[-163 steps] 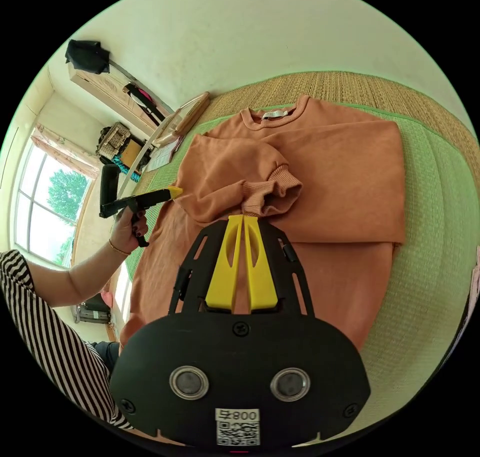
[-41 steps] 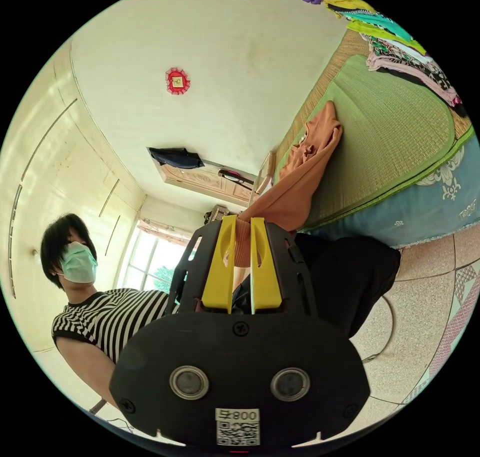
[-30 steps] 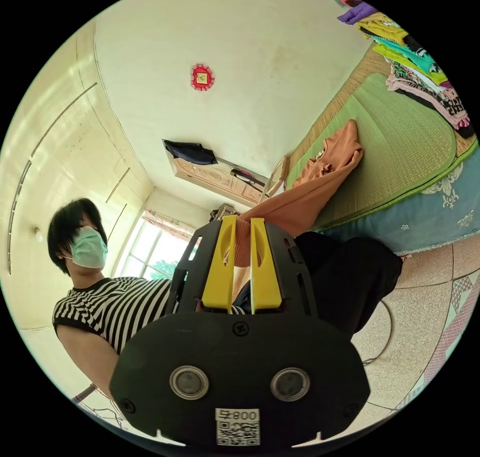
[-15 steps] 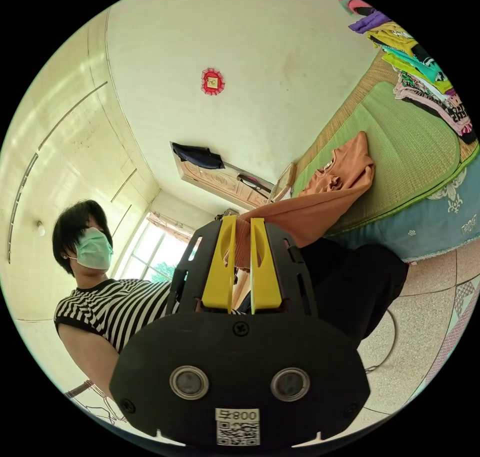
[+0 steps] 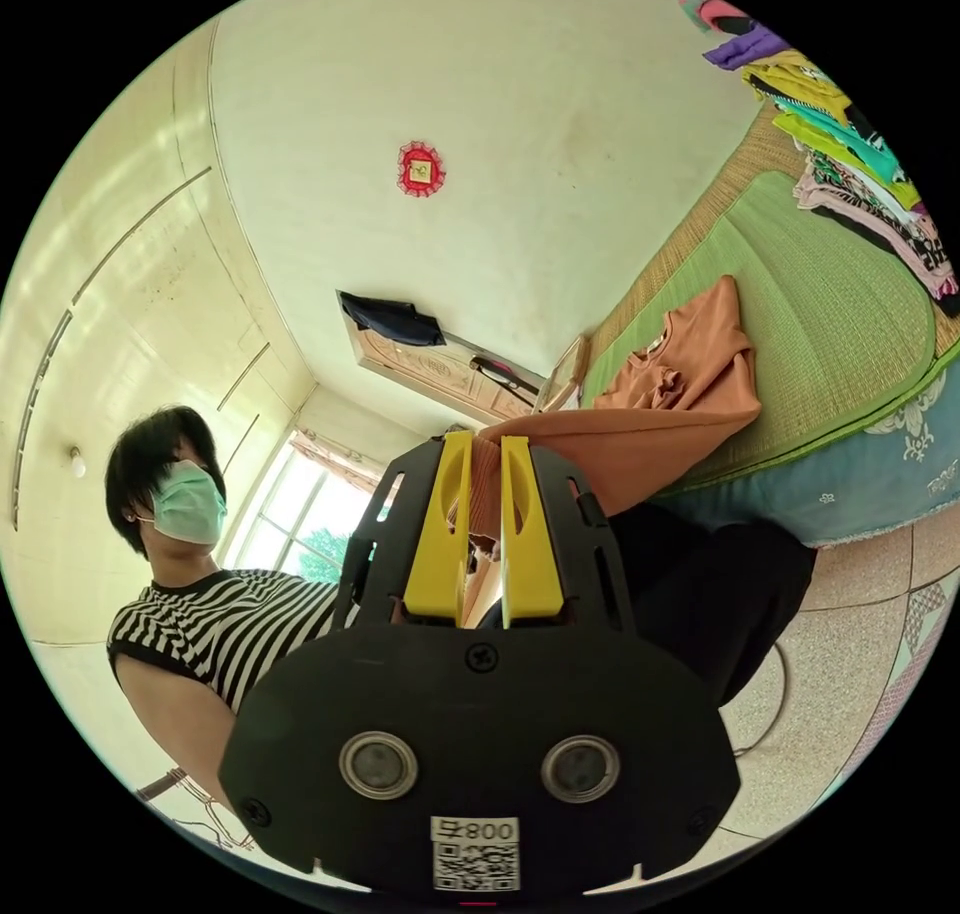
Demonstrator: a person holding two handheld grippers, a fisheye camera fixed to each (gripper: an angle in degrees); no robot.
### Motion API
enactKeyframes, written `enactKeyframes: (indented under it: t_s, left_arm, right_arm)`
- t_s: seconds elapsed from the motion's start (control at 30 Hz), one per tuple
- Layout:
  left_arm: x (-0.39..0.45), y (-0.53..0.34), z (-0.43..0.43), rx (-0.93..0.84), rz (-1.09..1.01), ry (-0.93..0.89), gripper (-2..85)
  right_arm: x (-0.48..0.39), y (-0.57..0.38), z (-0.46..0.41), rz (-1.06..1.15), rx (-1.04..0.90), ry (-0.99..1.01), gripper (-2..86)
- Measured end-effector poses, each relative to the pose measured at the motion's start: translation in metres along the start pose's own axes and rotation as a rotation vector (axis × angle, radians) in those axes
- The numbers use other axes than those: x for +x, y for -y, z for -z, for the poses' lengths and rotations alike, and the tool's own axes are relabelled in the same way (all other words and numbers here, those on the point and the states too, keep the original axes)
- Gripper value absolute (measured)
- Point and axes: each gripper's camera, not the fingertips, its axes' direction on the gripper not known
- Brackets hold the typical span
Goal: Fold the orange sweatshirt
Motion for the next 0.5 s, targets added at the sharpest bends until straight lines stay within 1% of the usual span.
enactKeyframes:
  t_s: [0.27, 0.5]
  left_arm:
    - [-0.018, 0.074, -0.027, 0.003, -0.024, 0.001, 6.3]
    - [-0.040, 0.149, -0.047, 0.035, -0.027, 0.029, 6.3]
  right_arm:
    - [0.034, 0.051, -0.029, -0.013, 0.007, -0.021, 3.2]
    - [0.071, 0.114, -0.068, -0.015, -0.007, -0.051, 3.5]
